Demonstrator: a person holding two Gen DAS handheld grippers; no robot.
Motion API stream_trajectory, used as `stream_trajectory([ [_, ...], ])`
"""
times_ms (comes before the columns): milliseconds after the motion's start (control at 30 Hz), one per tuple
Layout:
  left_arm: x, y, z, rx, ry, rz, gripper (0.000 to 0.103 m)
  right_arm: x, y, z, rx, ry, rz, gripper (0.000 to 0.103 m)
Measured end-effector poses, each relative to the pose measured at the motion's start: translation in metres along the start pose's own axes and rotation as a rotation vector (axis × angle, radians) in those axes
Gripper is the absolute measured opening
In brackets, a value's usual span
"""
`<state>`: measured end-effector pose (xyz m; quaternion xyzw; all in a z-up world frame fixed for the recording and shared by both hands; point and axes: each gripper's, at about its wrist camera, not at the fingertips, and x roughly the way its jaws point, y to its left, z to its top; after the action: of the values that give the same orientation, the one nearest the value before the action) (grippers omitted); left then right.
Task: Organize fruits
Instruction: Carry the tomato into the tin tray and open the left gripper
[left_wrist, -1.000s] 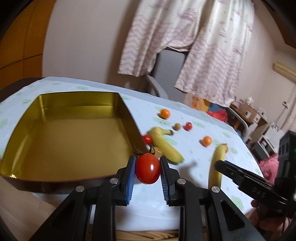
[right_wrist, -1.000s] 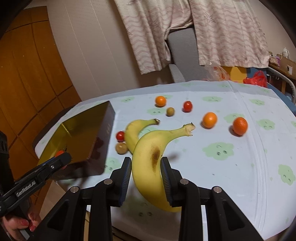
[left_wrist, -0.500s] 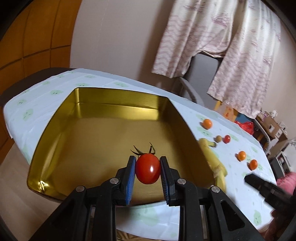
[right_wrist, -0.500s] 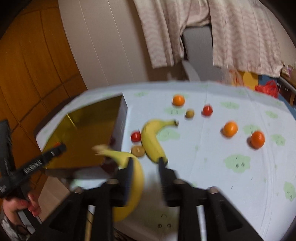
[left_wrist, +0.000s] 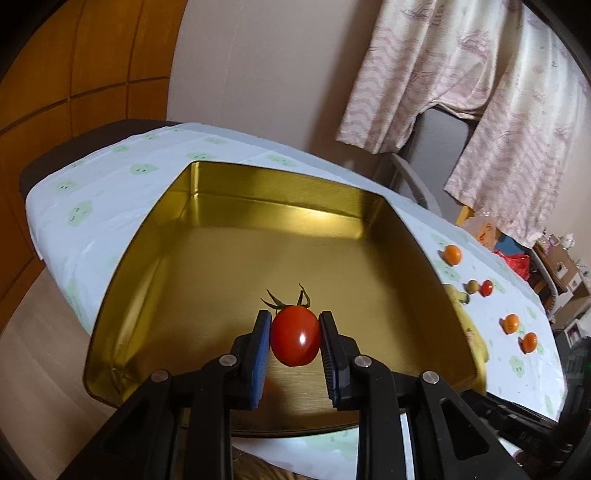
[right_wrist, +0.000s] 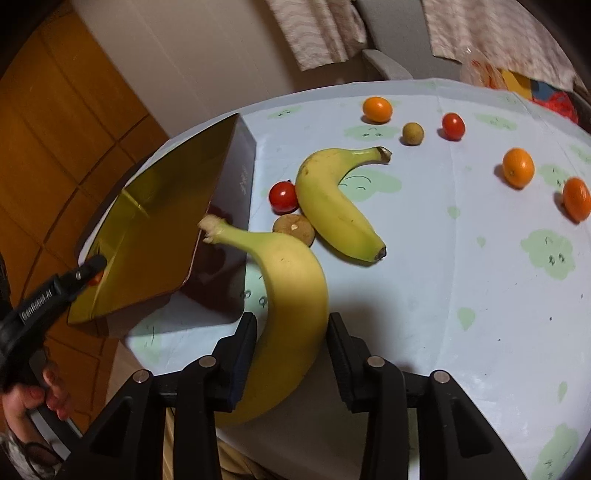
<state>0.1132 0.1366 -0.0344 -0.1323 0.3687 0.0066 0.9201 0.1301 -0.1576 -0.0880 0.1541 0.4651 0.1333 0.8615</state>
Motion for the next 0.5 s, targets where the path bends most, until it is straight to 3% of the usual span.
stream_trajectory([
  [133,0.006,0.009,0.001,-0.007,0.019,0.033,0.026,-0.004,-0.010,0.000,0.068,-0.019,0.032,0.033],
  [400,0.015,0.018,-0.003,-0.003,0.055,0.109,0.027,-0.026,-0.020,0.004,0.110,-0.095,0.010,0.032],
  [433,0.015,0.018,-0.003,-0.004,0.058,0.111,0.028,-0.028,-0.020,0.006,0.112,-0.105,0.009,0.032],
  [500,0.015,0.019,-0.005,-0.008,0.061,0.115,0.040,-0.035,-0.018,0.008,0.105,-0.132,0.008,0.032],
])
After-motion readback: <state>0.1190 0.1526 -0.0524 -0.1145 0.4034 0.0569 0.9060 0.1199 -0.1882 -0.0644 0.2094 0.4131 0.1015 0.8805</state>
